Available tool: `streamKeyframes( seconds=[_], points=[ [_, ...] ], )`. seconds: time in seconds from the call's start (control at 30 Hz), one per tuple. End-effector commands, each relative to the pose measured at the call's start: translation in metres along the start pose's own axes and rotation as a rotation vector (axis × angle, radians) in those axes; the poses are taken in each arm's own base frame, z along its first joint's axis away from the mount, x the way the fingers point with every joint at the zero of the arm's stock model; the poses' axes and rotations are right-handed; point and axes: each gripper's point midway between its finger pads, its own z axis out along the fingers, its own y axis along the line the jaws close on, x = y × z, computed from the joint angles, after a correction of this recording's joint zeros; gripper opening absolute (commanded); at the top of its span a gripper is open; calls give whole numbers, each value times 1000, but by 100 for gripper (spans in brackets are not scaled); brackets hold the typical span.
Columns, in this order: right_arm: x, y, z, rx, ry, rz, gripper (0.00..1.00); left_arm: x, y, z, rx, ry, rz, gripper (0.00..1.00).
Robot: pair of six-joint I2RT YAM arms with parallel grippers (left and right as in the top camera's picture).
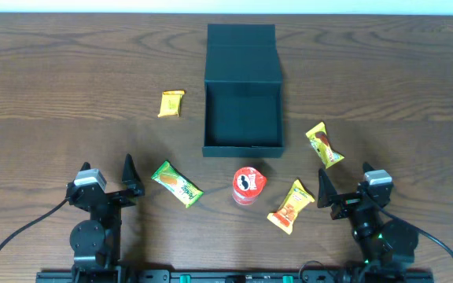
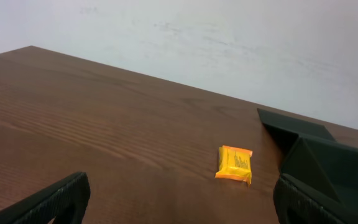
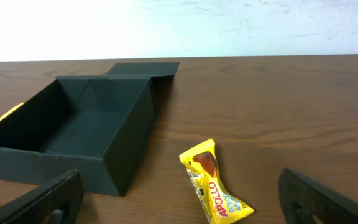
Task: Pack container
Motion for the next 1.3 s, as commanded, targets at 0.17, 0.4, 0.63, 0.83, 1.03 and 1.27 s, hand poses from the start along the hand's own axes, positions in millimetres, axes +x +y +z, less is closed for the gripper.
streamKeyframes(
  seconds=[0.17, 0.4, 0.63, 0.83, 1.03, 1.27],
  points=[
    [1, 1, 0, -5, 0, -3, 99, 20, 4, 1, -12, 61, 2, 95],
    [0, -3, 0, 21, -2, -19, 99, 20, 4, 1, -12, 61, 2, 96],
    [0, -3, 0, 22, -2, -19, 99, 20, 4, 1, -12, 61, 2, 95],
    [0, -3, 0, 21, -3, -19, 99, 20, 4, 1, -12, 61, 2, 96],
    [0, -3, 0, 21, -2, -18, 99, 20, 4, 1, -12, 61, 2, 95],
    [0, -3, 0, 21, -2, -19, 99, 20, 4, 1, -12, 61, 2, 95]
  ],
)
